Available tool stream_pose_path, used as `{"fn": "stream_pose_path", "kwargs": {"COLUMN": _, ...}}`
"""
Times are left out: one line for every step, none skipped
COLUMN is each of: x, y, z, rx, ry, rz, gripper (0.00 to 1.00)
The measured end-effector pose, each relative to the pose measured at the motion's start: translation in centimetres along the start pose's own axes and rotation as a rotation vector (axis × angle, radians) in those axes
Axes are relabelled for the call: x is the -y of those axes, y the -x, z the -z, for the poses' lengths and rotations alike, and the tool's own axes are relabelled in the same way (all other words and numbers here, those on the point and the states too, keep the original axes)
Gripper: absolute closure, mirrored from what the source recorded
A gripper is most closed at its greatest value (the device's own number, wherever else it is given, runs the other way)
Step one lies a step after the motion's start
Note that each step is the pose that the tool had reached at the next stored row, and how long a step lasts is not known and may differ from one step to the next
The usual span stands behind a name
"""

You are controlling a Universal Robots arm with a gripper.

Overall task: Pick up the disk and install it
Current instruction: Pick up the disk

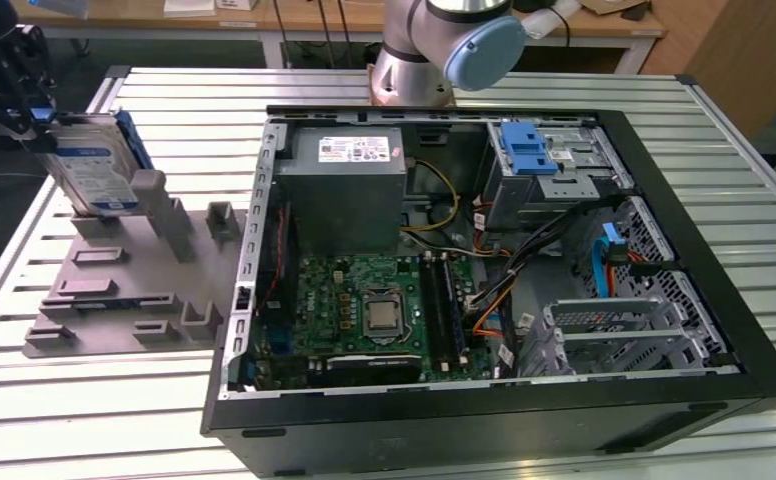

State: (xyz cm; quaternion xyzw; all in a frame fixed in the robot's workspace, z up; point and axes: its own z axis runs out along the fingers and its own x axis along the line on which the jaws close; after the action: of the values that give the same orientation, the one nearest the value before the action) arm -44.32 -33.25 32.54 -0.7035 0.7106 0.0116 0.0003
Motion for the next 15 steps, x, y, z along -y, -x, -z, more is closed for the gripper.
{"fn": "stream_pose_path", "kwargs": {"x": 0.00, "y": 0.00, "z": 0.04, "rx": -0.0001, "ry": 0.0002, "rz": 0.000, "gripper": 0.64}}
{"fn": "stream_pose_path", "kwargs": {"x": 0.00, "y": 0.00, "z": 0.09, "rx": 0.0000, "ry": 0.0002, "rz": 0.000, "gripper": 0.64}}
{"fn": "stream_pose_path", "kwargs": {"x": 0.00, "y": 0.00, "z": 0.13, "rx": 0.0000, "ry": 0.0000, "rz": 0.000, "gripper": 0.64}}
{"fn": "stream_pose_path", "kwargs": {"x": 0.00, "y": 0.00, "z": 0.19, "rx": 0.0000, "ry": 0.0001, "rz": 0.000, "gripper": 0.64}}
{"fn": "stream_pose_path", "kwargs": {"x": 0.00, "y": 0.01, "z": 0.25, "rx": -0.0001, "ry": 0.0002, "rz": 0.000, "gripper": 0.64}}
{"fn": "stream_pose_path", "kwargs": {"x": -0.01, "y": 0.01, "z": 0.31, "rx": 0.0000, "ry": 0.0001, "rz": 0.000, "gripper": 0.64}}
{"fn": "stream_pose_path", "kwargs": {"x": -0.01, "y": 0.01, "z": 0.36, "rx": 0.0000, "ry": 0.0000, "rz": 0.000, "gripper": 0.64}}
{"fn": "stream_pose_path", "kwargs": {"x": -0.01, "y": 0.01, "z": 0.42, "rx": 0.0000, "ry": 0.0000, "rz": 0.000, "gripper": 0.64}}
{"fn": "stream_pose_path", "kwargs": {"x": -0.01, "y": 0.01, "z": 0.47, "rx": 0.0000, "ry": 0.0000, "rz": 0.000, "gripper": 0.64}}
{"fn": "stream_pose_path", "kwargs": {"x": -0.01, "y": 0.01, "z": 0.51, "rx": 0.0001, "ry": -0.0001, "rz": 0.000, "gripper": 0.64}}
{"fn": "stream_pose_path", "kwargs": {"x": -0.01, "y": 0.01, "z": 0.55, "rx": 0.0001, "ry": -0.0001, "rz": 0.000, "gripper": 0.64}}
{"fn": "stream_pose_path", "kwargs": {"x": -0.01, "y": 0.01, "z": 0.60, "rx": 0.0000, "ry": 0.0000, "rz": 0.000, "gripper": 0.64}}
{"fn": "stream_pose_path", "kwargs": {"x": -0.01, "y": 0.01, "z": 0.66, "rx": 0.0000, "ry": 0.0001, "rz": 0.000, "gripper": 0.64}}
{"fn": "stream_pose_path", "kwargs": {"x": -0.01, "y": 0.01, "z": 0.71, "rx": 0.0000, "ry": 0.0000, "rz": 0.000, "gripper": 0.64}}
{"fn": "stream_pose_path", "kwargs": {"x": -0.01, "y": 0.02, "z": 0.76, "rx": 0.0001, "ry": -0.0001, "rz": 0.000, "gripper": 0.64}}
